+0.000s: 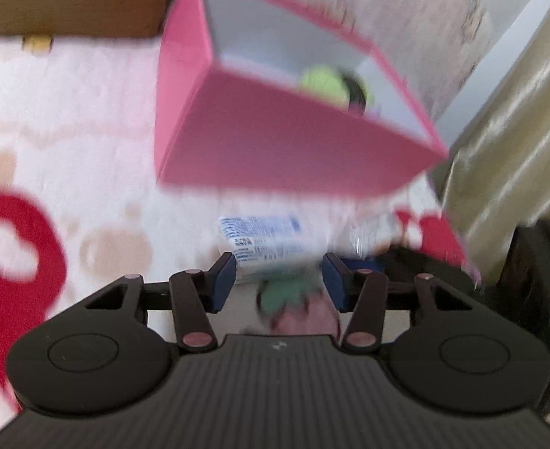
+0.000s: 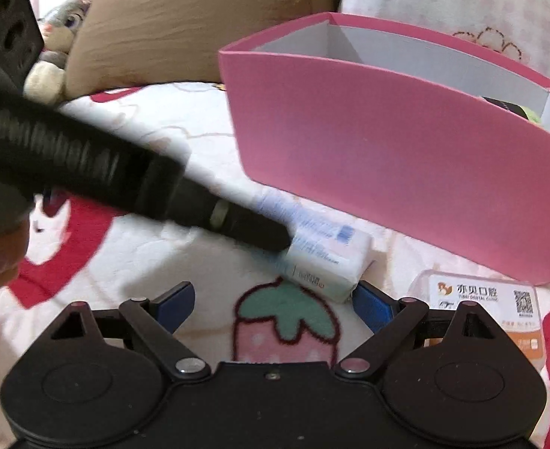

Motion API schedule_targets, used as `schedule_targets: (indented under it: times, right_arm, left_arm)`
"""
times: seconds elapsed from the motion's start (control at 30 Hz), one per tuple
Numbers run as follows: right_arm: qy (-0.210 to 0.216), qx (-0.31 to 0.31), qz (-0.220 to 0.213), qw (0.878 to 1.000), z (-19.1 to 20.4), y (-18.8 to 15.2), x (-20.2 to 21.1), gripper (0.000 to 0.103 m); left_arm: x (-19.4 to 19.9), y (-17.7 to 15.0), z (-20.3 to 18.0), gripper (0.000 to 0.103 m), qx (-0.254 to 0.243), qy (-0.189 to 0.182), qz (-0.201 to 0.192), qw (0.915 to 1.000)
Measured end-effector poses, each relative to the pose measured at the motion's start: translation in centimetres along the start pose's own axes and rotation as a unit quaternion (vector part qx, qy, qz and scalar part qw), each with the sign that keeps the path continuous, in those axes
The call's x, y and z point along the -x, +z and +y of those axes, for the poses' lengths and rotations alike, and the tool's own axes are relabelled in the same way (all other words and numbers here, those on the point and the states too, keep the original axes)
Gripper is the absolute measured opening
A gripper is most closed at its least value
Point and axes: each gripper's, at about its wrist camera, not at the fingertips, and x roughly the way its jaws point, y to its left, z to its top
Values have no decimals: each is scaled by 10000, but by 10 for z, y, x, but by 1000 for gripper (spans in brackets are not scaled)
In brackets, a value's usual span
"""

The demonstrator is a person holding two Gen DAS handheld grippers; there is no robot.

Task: Organize objects
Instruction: 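Lower the left gripper onto the white soap bar and close on it, then lift the soap bar with the left gripper and carry it over the box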

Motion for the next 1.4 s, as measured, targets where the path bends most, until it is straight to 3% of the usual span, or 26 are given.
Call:
schedule_targets:
  times: [0.07, 0.13, 0.27, 0.4, 0.53, 0.73, 0.8, 0.9, 1.13, 1.4]
  right_arm:
    - [132, -26, -39, 9999, 0, -2, 6, 94]
    - [157, -86, -38, 9998, -1, -3, 6, 93]
    - [77, -171, -30, 9998, -12, 5, -3, 93]
    - [162, -360, 43, 9992, -2, 0, -2, 95]
    - [85, -421, 83, 9990, 4, -1, -6, 98]
    - [-174, -129, 137, 9997, 11, -2, -8, 98]
    - [-294, -131, 94, 9994, 11, -1, -7, 87]
    - [-339, -123, 6, 9993, 11, -2, 0, 82]
    - [-371, 132, -171, 9991, 17, -3, 21, 82]
    - [-604, 389, -432, 9965, 26, 2, 57, 82]
  left_arm:
    - [3, -8, 1, 49, 60, -10, 204, 9998]
    - [8, -9, 4, 49, 199, 71, 95, 9997]
    - [12, -1, 22, 49, 912, -116, -178, 9956]
    - [2, -4, 37, 49, 1190, 41, -35, 9929]
    - [-6, -7, 44, 29, 1504, -119, 44, 9885]
    - [-12, -10, 38, 25, 1357, 55, 26, 9907]
    - [-12, -10, 38, 24, 1356, 59, 20, 9907]
    - [-11, -10, 36, 24, 1280, 21, 27, 9918]
    - [3, -11, 12, 25, 866, 37, -21, 9962]
    - [33, -10, -17, 25, 668, -230, -138, 9974]
